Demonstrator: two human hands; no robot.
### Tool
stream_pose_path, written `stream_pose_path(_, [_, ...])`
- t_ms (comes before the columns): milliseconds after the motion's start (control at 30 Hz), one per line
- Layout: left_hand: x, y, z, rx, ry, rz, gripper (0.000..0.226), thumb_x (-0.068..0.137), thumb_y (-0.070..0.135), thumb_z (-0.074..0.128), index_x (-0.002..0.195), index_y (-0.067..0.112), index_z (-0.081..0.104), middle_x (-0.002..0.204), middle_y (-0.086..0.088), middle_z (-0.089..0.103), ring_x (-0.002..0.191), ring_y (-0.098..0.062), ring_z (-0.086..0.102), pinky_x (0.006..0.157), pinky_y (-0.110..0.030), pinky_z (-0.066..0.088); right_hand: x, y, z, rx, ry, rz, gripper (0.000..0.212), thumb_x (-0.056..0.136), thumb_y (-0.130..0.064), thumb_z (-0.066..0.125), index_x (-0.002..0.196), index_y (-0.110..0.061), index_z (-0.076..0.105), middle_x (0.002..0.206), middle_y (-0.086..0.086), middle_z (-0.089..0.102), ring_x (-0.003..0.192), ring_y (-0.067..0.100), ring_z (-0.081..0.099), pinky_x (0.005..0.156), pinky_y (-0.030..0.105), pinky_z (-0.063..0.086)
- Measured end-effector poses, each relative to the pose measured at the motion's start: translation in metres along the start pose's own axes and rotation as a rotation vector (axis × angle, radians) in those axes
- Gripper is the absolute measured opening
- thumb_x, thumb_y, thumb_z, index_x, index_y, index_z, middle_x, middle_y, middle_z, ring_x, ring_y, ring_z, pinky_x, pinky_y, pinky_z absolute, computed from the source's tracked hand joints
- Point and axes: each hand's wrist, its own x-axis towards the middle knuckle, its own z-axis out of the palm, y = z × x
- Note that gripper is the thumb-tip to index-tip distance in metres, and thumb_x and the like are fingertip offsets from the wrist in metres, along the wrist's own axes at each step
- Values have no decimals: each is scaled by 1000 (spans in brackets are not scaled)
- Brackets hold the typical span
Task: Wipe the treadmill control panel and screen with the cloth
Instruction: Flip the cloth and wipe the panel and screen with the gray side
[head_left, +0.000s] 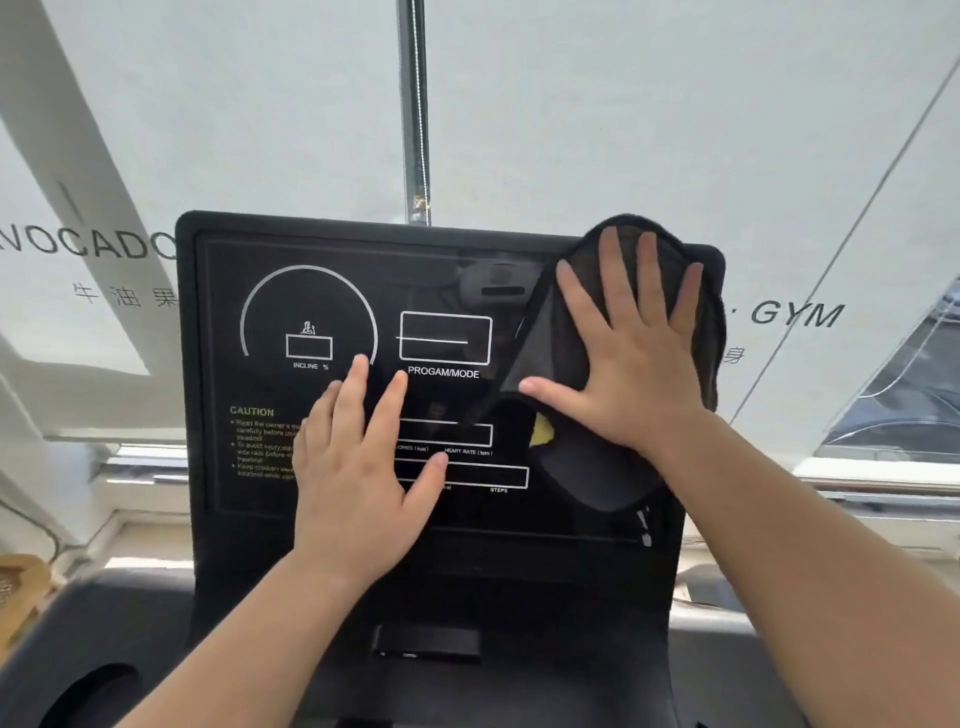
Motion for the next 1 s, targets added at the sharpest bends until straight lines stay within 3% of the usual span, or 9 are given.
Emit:
stream_pose_path(100, [2,2,-1,-32,21,-25,76,87,60,43,152,21,38,164,-10,26,144,-36,30,115,-56,30,26,-38,-3,81,9,253,125,71,-102,32,166,-26,4,172,17,-11,156,46,-15,117,74,-13])
stream_pose_path(167, [1,2,-1,-52,40,-21,74,89,58,42,152,19,40,163,-11,27,143,-36,31,116,-55,29,26,-59,2,82,8,244,126,72,-101,33,166,-22,3,172,20,-10,156,47,-14,117,76,-8])
stream_pose_path(367, [-7,9,8,-48,85,54,70,91,52,46,148,10,45,159,-17,34,138,-40,38,115,-53,30,-70,-59,43,-4,-21,-247,106,82,-87,49,165,-28,19,174,12,2,159,39,-3,122,70,-3])
stream_pose_path(533, [-24,19,20,17,15,162,69,86,53,52,144,15,50,158,-13,35,138,-37,40,110,-55,34,-119,19,54,-126,-33,-545,98,82,-83,53,162,-32,30,172,9,19,159,37,13,123,68,7])
stream_pose_path(667, [-40,16,26,69,-94,149,71,83,56,53,143,19,52,161,-10,31,142,-36,35,110,-60,35,-67,43,28,-132,57,-272,107,77,-88,55,162,-28,30,171,16,16,157,45,12,122,70,5])
stream_pose_path(833, [-70,5,32,106,-173,153,70,80,54,56,140,18,55,160,-12,32,140,-37,37,111,-57,35,-25,5,13,-32,17,134,111,81,-89,42,165,-23,13,172,21,-2,157,47,-3,122,69,-5])
stream_pose_path(900, [-81,3,33,88,-182,157,69,79,53,58,137,16,58,159,-13,34,138,-38,40,109,-56,39,-38,-18,22,-17,6,98,106,85,-85,42,165,-21,14,172,21,-1,157,47,-2,122,70,-3])
stream_pose_path(1000, [-94,1,37,60,-207,166,66,78,50,60,133,13,62,157,-14,37,133,-38,44,105,-54,44,-84,-38,42,-8,-4,-147,95,89,-76,50,164,-24,24,172,16,9,158,43,5,123,69,3])
